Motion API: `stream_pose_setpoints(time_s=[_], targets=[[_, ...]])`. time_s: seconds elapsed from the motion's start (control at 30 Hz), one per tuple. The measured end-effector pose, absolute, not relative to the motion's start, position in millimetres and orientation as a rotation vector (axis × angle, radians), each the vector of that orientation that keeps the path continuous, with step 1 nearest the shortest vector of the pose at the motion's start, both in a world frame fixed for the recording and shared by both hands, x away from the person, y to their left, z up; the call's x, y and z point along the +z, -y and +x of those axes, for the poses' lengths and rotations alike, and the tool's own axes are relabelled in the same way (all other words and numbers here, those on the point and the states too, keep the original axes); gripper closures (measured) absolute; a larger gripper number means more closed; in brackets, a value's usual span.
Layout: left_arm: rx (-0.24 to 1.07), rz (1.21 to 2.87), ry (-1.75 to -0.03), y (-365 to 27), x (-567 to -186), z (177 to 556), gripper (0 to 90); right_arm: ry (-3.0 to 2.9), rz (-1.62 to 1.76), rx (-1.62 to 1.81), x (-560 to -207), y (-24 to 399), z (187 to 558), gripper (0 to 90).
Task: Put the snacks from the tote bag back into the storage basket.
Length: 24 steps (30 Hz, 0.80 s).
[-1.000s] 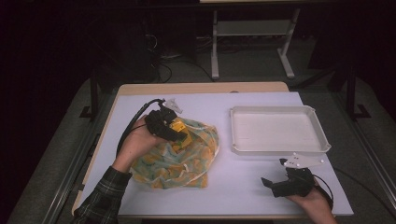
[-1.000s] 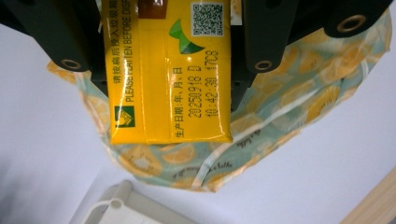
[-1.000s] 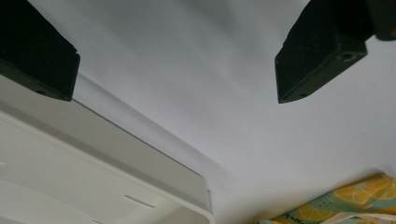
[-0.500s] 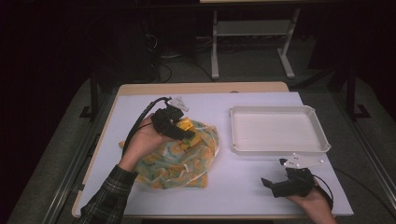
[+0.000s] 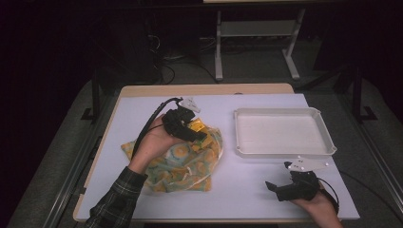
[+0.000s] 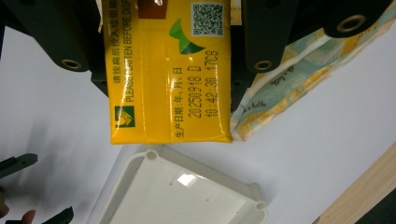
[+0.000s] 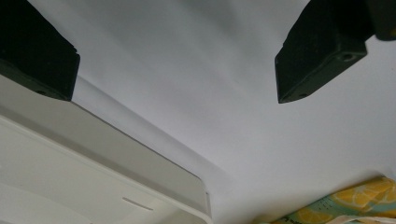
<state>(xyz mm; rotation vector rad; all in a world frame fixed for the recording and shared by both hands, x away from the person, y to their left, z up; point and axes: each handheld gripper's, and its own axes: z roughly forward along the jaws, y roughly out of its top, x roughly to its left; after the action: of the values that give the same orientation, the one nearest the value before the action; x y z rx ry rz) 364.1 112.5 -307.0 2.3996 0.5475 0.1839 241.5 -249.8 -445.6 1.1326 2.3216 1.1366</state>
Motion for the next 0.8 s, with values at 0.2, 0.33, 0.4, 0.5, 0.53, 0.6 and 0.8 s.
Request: stream_pose_setpoints(time_s=[0.2,0.33,0.4,0.5,0.53,0.6,0.8], targets=[[0.173,2.391,-0.529,-102,-305,365,53.5,-2.320,1.131,1.142,-445,250,242,0.0],[0.173,2.387,-0.513,-95,-305,366,53.5,-2.319,1.126,1.142,-445,251,242,0.0],[0.167,2.384,-0.513,-91,-305,367,53.5,-2.319,1.126,1.143,-445,251,242,0.0],[0.164,2.380,-0.502,-85,-305,368,53.5,-2.316,1.127,1.151,-444,251,241,0.0],[0.156,2.379,-0.501,-83,-305,368,53.5,-2.316,1.127,1.151,-444,251,241,0.0],[0.153,2.374,-0.498,-79,-306,369,53.5,-2.318,1.123,1.150,-444,251,241,0.0],[0.153,2.367,-0.483,-67,-307,371,53.5,-2.313,1.122,1.153,-444,251,241,0.0]])
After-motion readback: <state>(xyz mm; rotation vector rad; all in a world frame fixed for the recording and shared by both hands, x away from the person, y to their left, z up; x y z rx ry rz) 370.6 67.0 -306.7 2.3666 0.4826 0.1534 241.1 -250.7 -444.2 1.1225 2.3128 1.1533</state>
